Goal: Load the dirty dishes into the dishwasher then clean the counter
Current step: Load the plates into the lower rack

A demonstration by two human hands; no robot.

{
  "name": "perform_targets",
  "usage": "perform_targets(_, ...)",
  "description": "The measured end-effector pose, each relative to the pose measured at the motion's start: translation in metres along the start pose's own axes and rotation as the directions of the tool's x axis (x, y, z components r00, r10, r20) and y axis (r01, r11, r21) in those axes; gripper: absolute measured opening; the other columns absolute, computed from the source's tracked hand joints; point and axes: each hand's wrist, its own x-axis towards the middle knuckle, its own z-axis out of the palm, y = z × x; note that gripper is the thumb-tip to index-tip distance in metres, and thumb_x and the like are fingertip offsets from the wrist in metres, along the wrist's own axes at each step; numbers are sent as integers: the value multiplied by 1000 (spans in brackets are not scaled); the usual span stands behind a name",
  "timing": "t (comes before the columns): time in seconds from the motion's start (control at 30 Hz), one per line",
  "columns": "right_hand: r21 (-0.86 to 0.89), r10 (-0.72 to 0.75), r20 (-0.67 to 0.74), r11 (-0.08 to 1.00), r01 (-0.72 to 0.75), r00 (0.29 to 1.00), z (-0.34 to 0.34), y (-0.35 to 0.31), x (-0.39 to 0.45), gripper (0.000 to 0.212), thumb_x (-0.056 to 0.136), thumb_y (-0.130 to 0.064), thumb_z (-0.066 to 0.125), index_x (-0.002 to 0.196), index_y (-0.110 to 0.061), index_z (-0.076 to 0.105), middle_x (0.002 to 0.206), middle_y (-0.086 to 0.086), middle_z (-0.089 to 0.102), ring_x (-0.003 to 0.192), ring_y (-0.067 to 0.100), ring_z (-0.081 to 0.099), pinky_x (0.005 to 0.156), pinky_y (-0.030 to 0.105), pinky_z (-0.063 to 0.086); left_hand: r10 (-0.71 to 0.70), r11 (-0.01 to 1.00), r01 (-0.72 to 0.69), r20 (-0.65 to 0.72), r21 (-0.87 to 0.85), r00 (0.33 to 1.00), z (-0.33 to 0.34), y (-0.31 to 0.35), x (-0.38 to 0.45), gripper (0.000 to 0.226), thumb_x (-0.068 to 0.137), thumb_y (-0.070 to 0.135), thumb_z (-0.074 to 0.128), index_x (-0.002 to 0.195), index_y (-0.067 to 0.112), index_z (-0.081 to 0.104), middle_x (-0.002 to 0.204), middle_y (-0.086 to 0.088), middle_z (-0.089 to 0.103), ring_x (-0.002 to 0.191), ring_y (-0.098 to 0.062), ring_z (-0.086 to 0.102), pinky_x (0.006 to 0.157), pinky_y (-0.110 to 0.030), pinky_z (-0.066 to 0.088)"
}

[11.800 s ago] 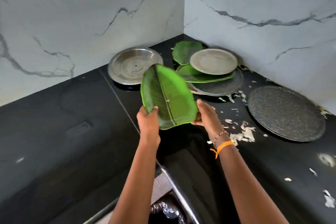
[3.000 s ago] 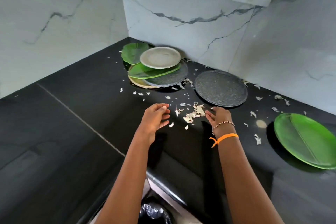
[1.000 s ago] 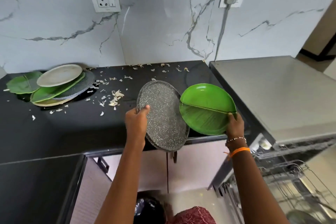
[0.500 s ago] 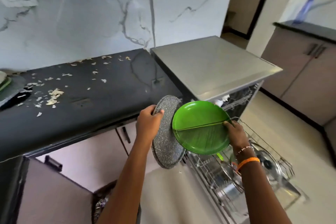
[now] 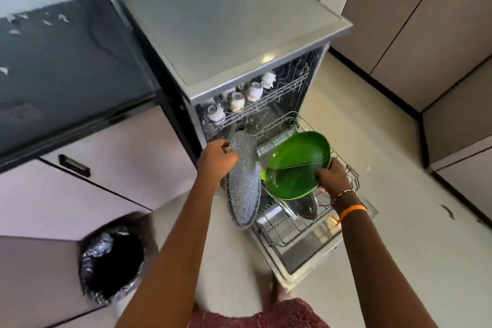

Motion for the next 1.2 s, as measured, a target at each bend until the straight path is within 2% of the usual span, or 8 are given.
perform_targets(0.1,-171,18,49,985,-10,999,-20,16,37,38,69,-12,52,105,-2,55,86,11,54,81,23,50,68,30,36,-83,996,84,-34,23,996,43,7,11,31,79,15,61,110,16,61,92,-7,63,92,-29,62,74,-31,46)
perform_targets(0.2,-256,13,50,967,0,999,-24,22,58,41,79,-3,53,119,1,45,98,21,57,91,34,54,71,35,38,-139,990,139,-23,10,990,72,7,24,26,78,13,61,104,13,61,94,-8,65,93,-30,61,82,-37,50)
perform_targets(0.47,-502,-87,21,860,86,996,-6,30,105,43,80,6,50,120,6,37,110,32,55,101,43,55,71,38,38,-230,971,233,56,-53,972,111,15,91,27,80,12,62,106,10,56,106,-13,64,88,-27,59,80,-36,50)
perform_targets(0.6,-555,-75,-20,831,51,997,7,18,133,45,82,4,48,126,3,35,115,31,54,104,45,55,78,45,44,-267,963,270,94,-17,959,117,22,123,59,82,18,63,135,3,40,131,-19,52,118,-35,52,97,-44,46)
perform_targets(0.67,-550,-104,-51,833,59,993,15,12,151,45,83,4,47,126,2,35,116,31,53,102,47,54,77,46,44,-266,963,268,94,-8,959,122,21,139,58,82,21,64,133,4,42,127,-18,55,114,-35,54,95,-46,48)
perform_targets(0.8,-527,-161,-55,843,108,985,24,11,198,43,83,6,42,126,3,35,120,28,51,101,47,53,74,44,43,-226,972,227,13,-56,974,137,21,170,36,82,8,63,115,4,52,89,-2,56,81,-22,57,72,-34,53)
perform_targets(1.0,-542,-279,89,792,282,956,37,45,296,47,80,7,43,127,3,37,121,27,52,102,45,53,76,47,44,-157,985,139,-182,-107,971,189,10,212,30,75,2,61,104,6,60,88,-4,64,76,-21,59,65,-28,49)
perform_targets(1.2,-542,-358,249,718,436,900,57,92,379,39,84,1,45,122,6,41,116,28,53,99,44,54,68,42,39,-116,993,92,-383,-80,916,249,-22,241,38,69,0,63,106,12,65,87,4,62,74,-11,55,58,-9,38)
